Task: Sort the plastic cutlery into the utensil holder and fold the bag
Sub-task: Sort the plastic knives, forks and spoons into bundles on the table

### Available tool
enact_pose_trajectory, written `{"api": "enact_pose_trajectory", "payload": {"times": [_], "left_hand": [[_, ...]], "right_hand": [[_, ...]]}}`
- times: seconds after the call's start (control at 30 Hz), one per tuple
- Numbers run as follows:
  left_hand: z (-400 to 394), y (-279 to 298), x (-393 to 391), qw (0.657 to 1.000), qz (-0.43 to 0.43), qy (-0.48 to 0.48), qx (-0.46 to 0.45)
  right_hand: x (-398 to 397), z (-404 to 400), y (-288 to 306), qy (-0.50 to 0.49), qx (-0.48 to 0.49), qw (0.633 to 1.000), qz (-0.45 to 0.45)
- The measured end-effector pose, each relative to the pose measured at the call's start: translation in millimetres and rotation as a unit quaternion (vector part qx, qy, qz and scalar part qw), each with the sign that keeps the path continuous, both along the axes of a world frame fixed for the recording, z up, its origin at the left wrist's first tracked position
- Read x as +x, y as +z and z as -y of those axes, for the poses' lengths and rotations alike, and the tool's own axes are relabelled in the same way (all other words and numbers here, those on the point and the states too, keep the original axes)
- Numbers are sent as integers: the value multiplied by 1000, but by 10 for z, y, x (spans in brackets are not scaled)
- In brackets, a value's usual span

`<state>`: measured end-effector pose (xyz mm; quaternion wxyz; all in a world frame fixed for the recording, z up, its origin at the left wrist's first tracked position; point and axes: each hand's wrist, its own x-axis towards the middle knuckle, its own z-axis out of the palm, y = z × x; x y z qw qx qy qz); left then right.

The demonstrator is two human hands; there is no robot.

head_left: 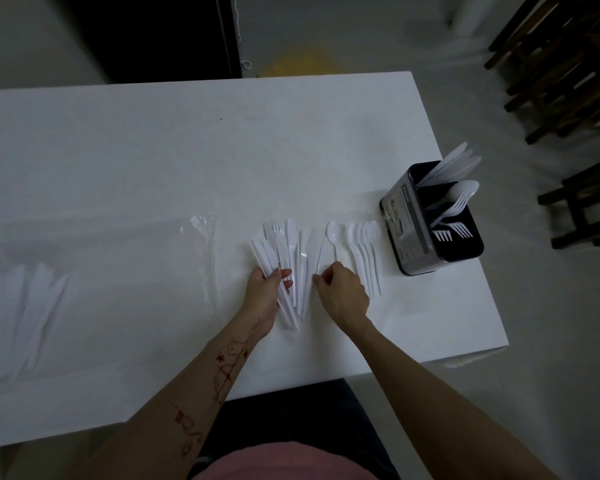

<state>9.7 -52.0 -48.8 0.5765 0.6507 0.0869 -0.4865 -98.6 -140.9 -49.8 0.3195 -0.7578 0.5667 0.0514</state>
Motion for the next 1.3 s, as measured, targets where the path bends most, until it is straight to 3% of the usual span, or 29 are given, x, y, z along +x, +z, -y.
{"api": "enact_pose_trajectory", "payload": {"times": [0.2,0.8,0.97,1.1,1.2,1.3], "left_hand": [[15,-4,-5,1000,-1,5,3],[35,3,-38,1000,3,-1,8],[56,3,-26,1000,-5,2,2],[85,28,-38,999,-34,10,-37],[110,20,-41,998,-42,6,-54],[138,21,-29,1000,1,19,-23]], "right_hand": [[-51,-65,-8,36,0,999,18],[-81,-7,-39,-35,56,997,33],[-172,24,-15,-58,50,990,115],[-199,-8,51,56,61,971,226],[-171,-45,58,115,76,960,243],[-141,-52,68,64,67,973,213]]}}
